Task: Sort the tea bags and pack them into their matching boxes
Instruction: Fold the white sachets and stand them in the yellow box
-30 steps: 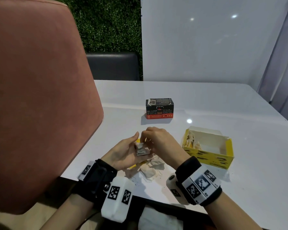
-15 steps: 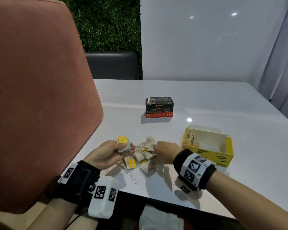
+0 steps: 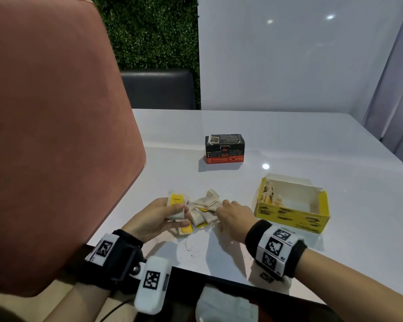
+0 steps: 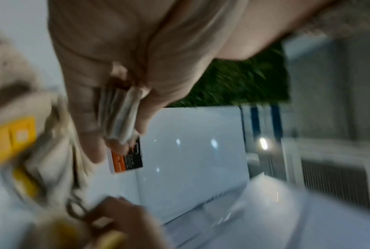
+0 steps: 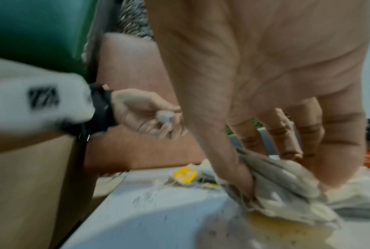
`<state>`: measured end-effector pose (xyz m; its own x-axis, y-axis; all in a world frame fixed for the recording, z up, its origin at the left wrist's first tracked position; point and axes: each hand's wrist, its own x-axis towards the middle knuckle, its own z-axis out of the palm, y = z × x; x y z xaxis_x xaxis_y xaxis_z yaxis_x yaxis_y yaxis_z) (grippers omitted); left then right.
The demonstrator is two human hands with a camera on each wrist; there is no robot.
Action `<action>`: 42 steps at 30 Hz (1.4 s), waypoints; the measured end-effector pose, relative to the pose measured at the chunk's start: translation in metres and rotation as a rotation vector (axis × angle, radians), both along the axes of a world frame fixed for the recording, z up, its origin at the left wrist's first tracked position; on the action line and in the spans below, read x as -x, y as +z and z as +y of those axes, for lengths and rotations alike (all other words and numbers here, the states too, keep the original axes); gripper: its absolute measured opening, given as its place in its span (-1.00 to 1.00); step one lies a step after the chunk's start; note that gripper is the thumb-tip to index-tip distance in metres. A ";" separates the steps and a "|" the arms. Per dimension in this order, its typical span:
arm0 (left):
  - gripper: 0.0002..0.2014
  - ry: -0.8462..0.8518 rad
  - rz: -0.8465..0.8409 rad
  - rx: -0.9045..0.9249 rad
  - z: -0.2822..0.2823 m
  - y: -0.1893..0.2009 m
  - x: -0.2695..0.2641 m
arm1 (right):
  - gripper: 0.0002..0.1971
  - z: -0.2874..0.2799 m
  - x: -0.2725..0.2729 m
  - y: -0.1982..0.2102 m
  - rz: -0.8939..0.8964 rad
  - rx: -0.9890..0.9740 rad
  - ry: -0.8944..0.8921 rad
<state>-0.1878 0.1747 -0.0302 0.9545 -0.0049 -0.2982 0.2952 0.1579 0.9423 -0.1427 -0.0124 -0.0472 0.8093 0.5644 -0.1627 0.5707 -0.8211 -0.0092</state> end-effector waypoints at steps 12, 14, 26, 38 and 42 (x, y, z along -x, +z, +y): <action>-0.87 -0.512 -0.770 -1.080 -0.029 0.017 -0.006 | -0.88 -0.037 -0.039 0.049 0.619 -0.637 -0.140; -0.88 -0.461 -0.807 -1.127 -0.032 0.018 -0.007 | -0.88 -0.035 -0.040 0.052 0.669 -0.688 -0.134; -0.56 -0.469 -0.936 -1.571 -0.034 0.024 0.006 | -0.88 -0.030 -0.034 0.057 0.735 -0.863 -0.113; -0.85 0.063 -0.368 -0.348 -0.011 0.017 0.010 | -0.88 -0.037 -0.017 0.061 0.687 -1.380 -0.258; -0.87 0.116 -0.305 -0.202 -0.018 0.015 0.013 | -0.84 -0.024 0.005 0.046 0.838 -1.549 -0.314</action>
<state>-0.2006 0.1566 -0.0150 0.9902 0.1387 0.0155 -0.0123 -0.0239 0.9996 -0.1476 -0.0367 -0.0016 0.8940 0.4425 -0.0701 -0.1513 0.1510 -0.9769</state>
